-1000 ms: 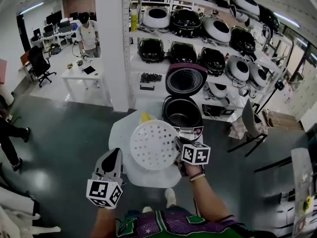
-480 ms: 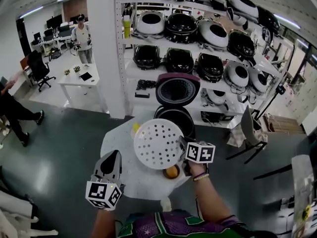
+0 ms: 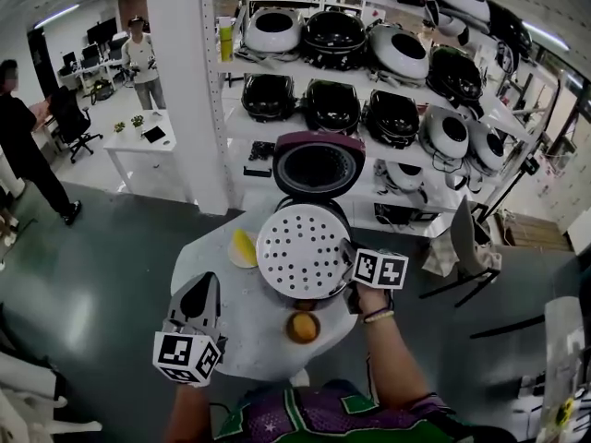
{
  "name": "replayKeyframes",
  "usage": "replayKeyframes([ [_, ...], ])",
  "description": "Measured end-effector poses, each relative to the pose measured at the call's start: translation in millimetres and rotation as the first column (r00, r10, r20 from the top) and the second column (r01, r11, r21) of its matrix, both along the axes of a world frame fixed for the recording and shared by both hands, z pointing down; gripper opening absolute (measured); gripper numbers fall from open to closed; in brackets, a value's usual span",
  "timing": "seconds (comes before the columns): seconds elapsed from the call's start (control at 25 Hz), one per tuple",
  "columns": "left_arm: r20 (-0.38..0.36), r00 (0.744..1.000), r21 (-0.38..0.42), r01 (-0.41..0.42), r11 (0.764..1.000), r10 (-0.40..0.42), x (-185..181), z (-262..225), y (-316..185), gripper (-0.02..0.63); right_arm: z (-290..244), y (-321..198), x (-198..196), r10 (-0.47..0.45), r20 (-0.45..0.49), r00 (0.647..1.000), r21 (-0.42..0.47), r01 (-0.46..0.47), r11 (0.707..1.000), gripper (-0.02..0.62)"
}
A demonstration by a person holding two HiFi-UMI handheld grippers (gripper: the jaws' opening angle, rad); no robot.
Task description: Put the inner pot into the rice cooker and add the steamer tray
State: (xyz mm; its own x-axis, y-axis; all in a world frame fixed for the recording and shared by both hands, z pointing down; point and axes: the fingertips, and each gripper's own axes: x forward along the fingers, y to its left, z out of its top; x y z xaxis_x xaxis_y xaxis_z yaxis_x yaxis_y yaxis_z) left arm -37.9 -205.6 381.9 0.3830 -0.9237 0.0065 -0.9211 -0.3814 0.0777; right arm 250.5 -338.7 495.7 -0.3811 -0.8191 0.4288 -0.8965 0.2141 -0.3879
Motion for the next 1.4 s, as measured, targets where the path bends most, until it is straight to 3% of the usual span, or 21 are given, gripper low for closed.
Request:
replayKeyframes([
  [0.48,0.020,0.997,-0.045,0.076,0.996,-0.075,20,25,-45,0.021,42,-81,60,0.044,-0.002,0.999,-0.068,-0.044,0.997,0.021],
  [0.88,0.036,0.988,-0.077,0.152,0.985,-0.150,7,35,-63,0.021,84,-122,58,0.005,-0.043,0.999,-0.159,-0.012,0.987,0.023],
  [1.4,0.042,0.985,-0.088,0.170,0.982,-0.166,4,38,-70,0.021,119,-132,51,-0.025,-0.101,0.995,-0.225,0.002,0.974,0.025],
])
